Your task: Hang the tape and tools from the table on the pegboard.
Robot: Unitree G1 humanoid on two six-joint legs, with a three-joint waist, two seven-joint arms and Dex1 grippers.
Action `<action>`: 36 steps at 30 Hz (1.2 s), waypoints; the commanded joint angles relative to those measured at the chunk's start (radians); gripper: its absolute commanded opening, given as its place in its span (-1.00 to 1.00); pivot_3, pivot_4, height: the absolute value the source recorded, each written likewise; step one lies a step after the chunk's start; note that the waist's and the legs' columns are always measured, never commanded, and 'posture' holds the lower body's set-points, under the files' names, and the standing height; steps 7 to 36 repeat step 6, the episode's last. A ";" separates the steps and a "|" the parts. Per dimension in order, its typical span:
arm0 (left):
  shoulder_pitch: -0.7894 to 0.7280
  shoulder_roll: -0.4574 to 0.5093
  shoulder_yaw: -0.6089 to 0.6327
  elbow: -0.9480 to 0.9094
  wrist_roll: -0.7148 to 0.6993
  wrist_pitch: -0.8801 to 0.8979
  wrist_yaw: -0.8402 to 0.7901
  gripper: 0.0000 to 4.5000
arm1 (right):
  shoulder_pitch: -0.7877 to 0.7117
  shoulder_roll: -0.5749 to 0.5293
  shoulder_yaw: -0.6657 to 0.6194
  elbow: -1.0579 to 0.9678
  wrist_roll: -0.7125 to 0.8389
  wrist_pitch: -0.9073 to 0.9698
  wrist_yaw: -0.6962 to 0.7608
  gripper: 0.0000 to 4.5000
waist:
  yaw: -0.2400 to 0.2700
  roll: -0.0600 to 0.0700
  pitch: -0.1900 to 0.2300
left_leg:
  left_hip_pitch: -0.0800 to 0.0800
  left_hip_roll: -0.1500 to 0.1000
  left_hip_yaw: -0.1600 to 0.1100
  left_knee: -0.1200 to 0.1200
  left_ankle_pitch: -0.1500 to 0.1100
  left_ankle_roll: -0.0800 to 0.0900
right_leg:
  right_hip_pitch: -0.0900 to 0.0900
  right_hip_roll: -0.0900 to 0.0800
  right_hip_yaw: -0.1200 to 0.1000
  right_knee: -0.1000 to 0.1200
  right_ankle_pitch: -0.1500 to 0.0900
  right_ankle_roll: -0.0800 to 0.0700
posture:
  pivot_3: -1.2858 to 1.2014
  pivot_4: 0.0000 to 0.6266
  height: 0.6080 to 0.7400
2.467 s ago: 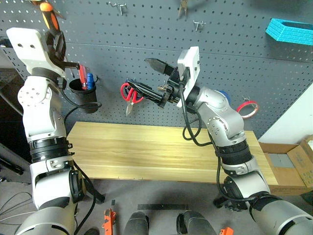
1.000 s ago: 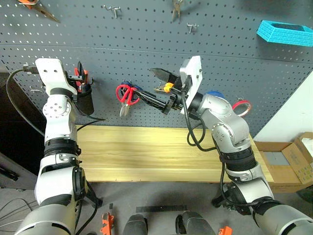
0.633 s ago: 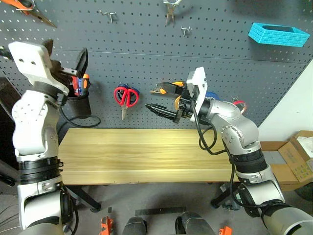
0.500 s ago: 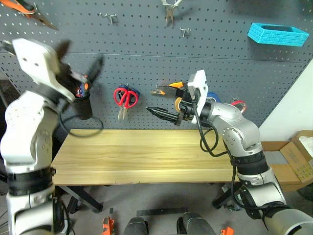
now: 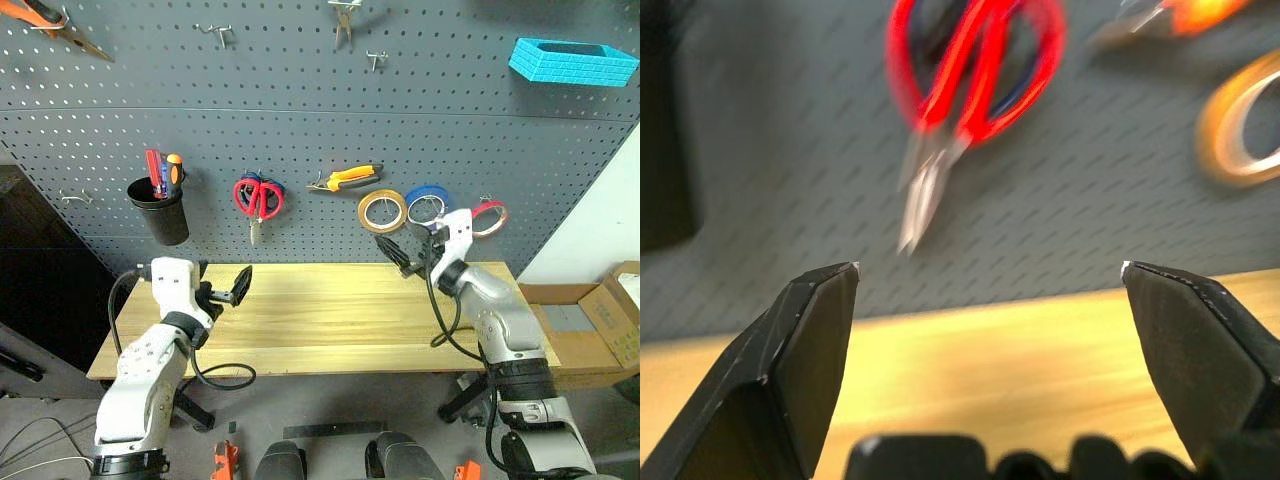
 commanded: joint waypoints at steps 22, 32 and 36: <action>0.071 0.033 0.089 0.126 0.043 -0.133 -0.032 1.00 | 0.109 -0.119 -0.089 0.099 -0.018 -0.112 0.053 1.00 | -0.006 -0.001 -0.010 | 0.001 0.000 0.000 0.000 0.000 0.000 | 0.000 0.000 0.000 -0.001 0.000 0.000 | 0.05 -1.00 1.00; 0.071 0.033 0.089 0.126 0.043 -0.133 -0.032 1.00 | 0.109 -0.119 -0.089 0.099 -0.018 -0.112 0.053 1.00 | -0.006 -0.001 -0.010 | 0.001 0.000 0.000 0.000 0.000 0.000 | 0.000 0.000 0.000 -0.001 0.000 0.000 | 0.05 -1.00 1.00; 0.071 0.033 0.089 0.126 0.043 -0.133 -0.032 1.00 | 0.109 -0.119 -0.089 0.099 -0.018 -0.112 0.053 1.00 | -0.006 -0.001 -0.010 | 0.001 0.000 0.000 0.000 0.000 0.000 | 0.000 0.000 0.000 -0.001 0.000 0.000 | 0.05 -1.00 1.00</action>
